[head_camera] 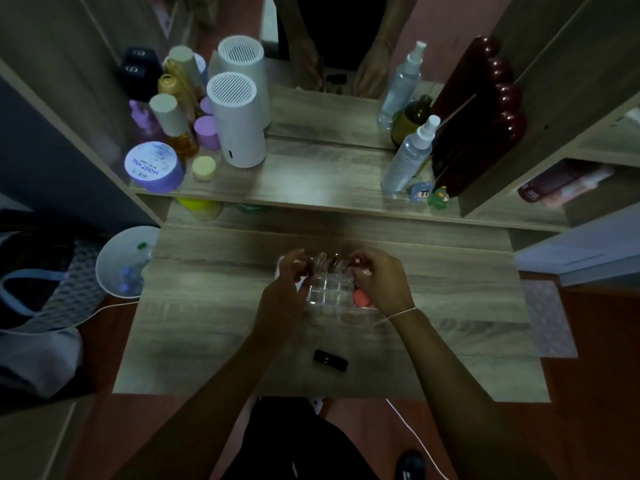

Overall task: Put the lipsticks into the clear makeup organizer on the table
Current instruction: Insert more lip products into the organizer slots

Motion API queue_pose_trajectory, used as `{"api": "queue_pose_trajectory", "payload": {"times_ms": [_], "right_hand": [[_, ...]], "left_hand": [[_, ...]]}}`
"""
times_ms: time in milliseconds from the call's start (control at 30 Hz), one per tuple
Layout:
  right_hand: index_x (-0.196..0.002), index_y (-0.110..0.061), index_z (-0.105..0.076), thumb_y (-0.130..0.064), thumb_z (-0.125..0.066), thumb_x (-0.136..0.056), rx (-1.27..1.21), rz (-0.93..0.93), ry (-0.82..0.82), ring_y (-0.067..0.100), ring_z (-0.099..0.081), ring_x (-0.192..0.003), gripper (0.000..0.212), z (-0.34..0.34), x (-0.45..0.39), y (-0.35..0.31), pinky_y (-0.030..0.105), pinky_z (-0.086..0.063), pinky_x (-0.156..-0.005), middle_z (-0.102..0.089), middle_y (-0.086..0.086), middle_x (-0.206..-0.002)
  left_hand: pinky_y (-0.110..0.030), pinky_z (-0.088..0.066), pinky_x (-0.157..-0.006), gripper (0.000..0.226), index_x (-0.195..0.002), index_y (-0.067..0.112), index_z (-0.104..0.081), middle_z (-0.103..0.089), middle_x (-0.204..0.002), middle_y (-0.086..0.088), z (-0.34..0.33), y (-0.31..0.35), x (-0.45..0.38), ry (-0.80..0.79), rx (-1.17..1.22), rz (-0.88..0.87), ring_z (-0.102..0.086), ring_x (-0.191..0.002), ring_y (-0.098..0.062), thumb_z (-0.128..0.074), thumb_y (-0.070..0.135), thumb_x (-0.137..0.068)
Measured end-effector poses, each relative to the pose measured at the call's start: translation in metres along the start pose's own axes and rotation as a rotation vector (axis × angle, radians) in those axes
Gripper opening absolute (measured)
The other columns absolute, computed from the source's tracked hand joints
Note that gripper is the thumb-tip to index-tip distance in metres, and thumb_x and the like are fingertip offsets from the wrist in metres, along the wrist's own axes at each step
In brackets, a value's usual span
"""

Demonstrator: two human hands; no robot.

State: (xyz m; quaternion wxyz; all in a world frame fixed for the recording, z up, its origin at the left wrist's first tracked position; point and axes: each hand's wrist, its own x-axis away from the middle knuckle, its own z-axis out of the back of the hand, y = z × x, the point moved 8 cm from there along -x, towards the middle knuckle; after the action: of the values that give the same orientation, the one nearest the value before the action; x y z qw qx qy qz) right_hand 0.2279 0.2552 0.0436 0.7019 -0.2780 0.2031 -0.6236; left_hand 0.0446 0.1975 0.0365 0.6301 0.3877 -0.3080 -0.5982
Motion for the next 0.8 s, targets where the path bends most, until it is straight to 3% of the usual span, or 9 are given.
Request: {"api": "queue_pose_trajectory", "payload": {"times_ms": [100, 200, 333, 500, 600, 800], "right_hand": [[-0.098, -0.017, -0.070, -0.010, -0.074, -0.072, 0.055, 0.000, -0.008, 0.016, -0.063, -0.083, 0.027, -0.005, -0.003, 0.001, 0.018, -0.042, -0.075, -0.071, 0.005, -0.097], [-0.098, -0.018, -0.069, -0.013, -0.075, -0.073, 0.079, -0.002, -0.006, 0.009, -0.058, -0.081, 0.026, -0.009, -0.004, 0.002, 0.015, -0.039, -0.075, -0.070, 0.004, -0.098], [-0.099, -0.018, -0.068, -0.015, -0.075, -0.074, 0.080, 0.000, -0.010, 0.012, -0.061, -0.082, 0.026, -0.010, -0.005, 0.002, 0.019, -0.043, -0.075, -0.069, 0.004, -0.099], [-0.099, -0.016, -0.069, -0.015, -0.074, -0.075, 0.060, -0.006, -0.005, 0.016, -0.062, -0.081, 0.024, -0.008, -0.002, 0.004, 0.029, -0.053, -0.075, -0.068, 0.005, -0.096], [-0.100, -0.018, -0.068, -0.016, -0.075, -0.075, 0.052, -0.009, -0.004, 0.014, -0.059, -0.079, 0.026, -0.006, -0.001, 0.006, 0.027, -0.051, -0.074, -0.067, 0.003, -0.093], [-0.110, -0.019, -0.064, -0.014, -0.076, -0.073, -0.010, -0.015, 0.023, 0.008, -0.056, -0.083, 0.039, 0.004, 0.005, 0.008, 0.024, -0.049, -0.077, -0.065, 0.001, -0.098]], "left_hand": [[0.006, -0.039, -0.064, 0.046, -0.124, 0.022, -0.040, -0.066, -0.111, -0.006, -0.004, -0.006, 0.000, -0.027, 0.016, 0.059, -0.060, -0.088, 0.003, -0.066, 0.020, -0.087], [0.006, -0.039, -0.063, 0.032, -0.111, 0.036, -0.046, -0.061, -0.104, 0.007, -0.012, -0.008, 0.000, -0.085, 0.016, 0.056, -0.057, -0.085, 0.019, -0.062, 0.019, -0.089], [0.002, -0.042, -0.064, 0.037, -0.102, 0.053, -0.043, -0.053, -0.087, 0.031, -0.019, -0.013, 0.003, -0.140, 0.015, 0.087, -0.055, -0.087, 0.020, -0.061, 0.023, -0.089], [-0.017, -0.045, -0.077, 0.020, -0.111, 0.023, -0.054, -0.055, -0.099, 0.014, -0.029, -0.013, 0.003, -0.194, 0.012, 0.082, -0.059, -0.091, -0.006, -0.057, 0.019, -0.092], [-0.030, -0.052, -0.080, 0.020, -0.113, 0.014, -0.057, -0.064, -0.102, 0.000, -0.030, -0.007, 0.000, -0.204, -0.007, 0.091, -0.063, -0.092, -0.014, -0.056, 0.016, -0.093], [-0.032, -0.044, -0.081, 0.022, -0.108, 0.004, -0.061, -0.067, -0.101, -0.016, -0.030, 0.000, -0.005, -0.158, -0.169, 0.019, -0.061, -0.092, -0.026, -0.062, 0.013, -0.089]]}}
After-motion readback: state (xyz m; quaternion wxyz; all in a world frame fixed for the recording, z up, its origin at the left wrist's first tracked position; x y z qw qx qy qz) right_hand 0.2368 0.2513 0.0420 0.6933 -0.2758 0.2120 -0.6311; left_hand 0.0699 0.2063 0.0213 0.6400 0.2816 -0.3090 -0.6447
